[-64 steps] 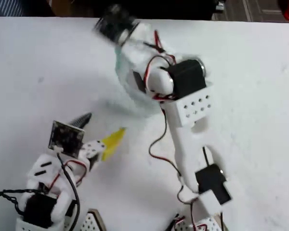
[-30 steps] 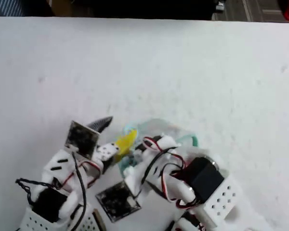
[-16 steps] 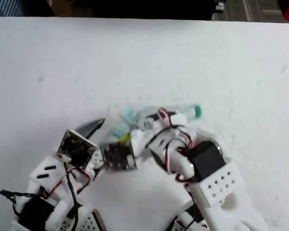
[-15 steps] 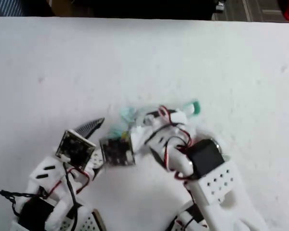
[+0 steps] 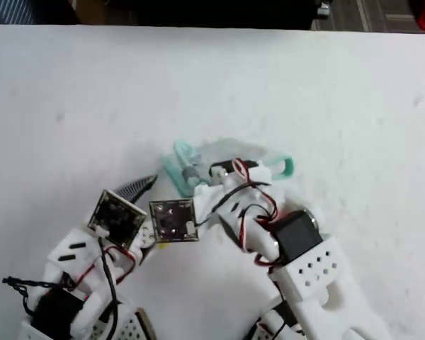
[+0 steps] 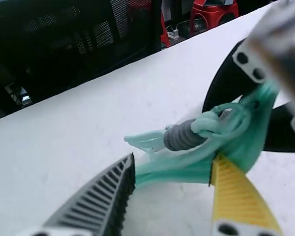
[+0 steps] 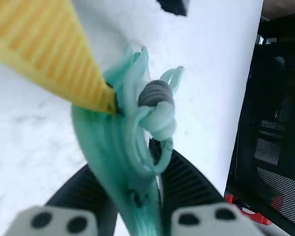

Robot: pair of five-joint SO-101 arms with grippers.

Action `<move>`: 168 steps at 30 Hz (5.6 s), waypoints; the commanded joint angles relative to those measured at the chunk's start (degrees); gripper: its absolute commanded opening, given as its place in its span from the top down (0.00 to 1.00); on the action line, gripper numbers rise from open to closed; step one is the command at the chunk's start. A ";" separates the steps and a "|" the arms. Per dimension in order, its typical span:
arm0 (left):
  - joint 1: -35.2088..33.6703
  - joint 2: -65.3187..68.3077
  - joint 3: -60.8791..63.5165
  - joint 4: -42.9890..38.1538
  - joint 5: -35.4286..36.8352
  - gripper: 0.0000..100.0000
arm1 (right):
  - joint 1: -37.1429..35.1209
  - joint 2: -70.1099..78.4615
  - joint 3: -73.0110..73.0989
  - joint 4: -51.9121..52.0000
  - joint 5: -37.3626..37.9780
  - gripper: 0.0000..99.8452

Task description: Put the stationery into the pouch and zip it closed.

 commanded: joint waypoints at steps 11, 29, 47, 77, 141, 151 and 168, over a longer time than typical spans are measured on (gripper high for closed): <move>-9.80 0.40 -9.14 4.75 -0.18 0.73 | 0.40 -6.99 4.66 3.30 8.35 0.98; -0.48 0.75 12.04 -18.64 6.07 0.73 | -14.46 -10.68 6.07 6.55 11.78 0.98; 6.81 0.48 7.21 -6.15 -8.88 0.73 | 0.75 -10.68 6.51 -11.74 2.11 0.98; -3.65 0.40 -1.41 -1.23 3.78 0.73 | 0.22 -10.15 11.69 -27.91 -33.49 0.98; -0.57 0.48 0.09 -0.44 -6.95 0.66 | -5.93 -10.24 -10.46 4.53 -2.64 0.98; -0.13 0.40 -0.26 0.18 -6.51 0.66 | -5.67 -10.68 -12.31 12.97 11.16 0.98; 9.63 0.40 -0.09 1.67 -6.59 0.69 | -12.35 -10.15 -16.88 15.87 9.85 0.98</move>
